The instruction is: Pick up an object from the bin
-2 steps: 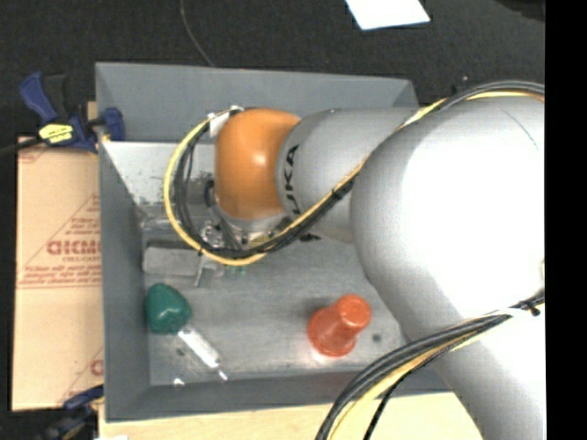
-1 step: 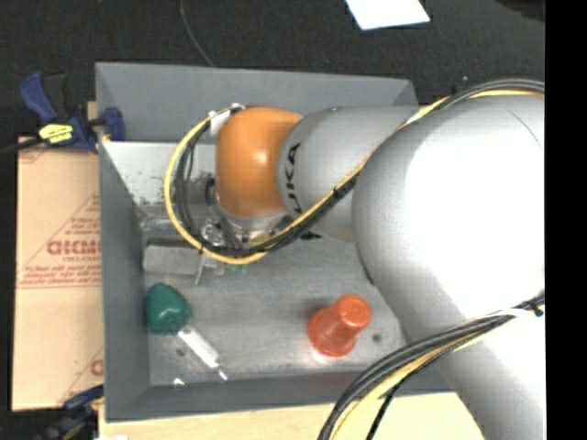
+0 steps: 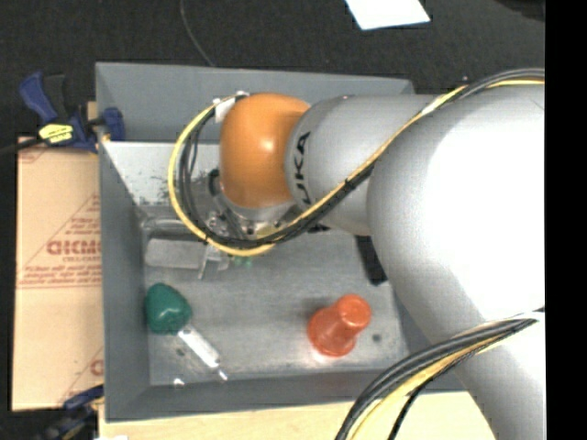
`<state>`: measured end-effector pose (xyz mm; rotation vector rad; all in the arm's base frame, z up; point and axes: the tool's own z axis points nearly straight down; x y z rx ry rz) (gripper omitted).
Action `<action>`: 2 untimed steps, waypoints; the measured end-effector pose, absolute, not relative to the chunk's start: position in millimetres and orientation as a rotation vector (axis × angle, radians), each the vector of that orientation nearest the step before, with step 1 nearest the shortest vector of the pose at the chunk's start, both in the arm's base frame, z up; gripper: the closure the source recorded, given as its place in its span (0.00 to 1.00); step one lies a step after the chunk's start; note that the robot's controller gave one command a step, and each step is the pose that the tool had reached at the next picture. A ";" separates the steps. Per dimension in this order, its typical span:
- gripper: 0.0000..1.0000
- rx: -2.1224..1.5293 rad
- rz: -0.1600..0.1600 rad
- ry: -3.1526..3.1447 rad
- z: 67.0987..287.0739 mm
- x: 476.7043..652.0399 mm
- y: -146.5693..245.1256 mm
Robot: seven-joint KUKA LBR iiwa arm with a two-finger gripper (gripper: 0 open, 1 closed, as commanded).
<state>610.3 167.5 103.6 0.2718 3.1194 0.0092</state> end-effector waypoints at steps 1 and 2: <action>1.00 0.272 0.009 3.121 154.5 610.2 167.0; 1.00 0.270 0.011 3.116 188.3 611.5 167.2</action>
Offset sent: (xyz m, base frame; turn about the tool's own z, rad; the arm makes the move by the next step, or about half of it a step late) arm -0.0005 -0.0003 0.0381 -0.0001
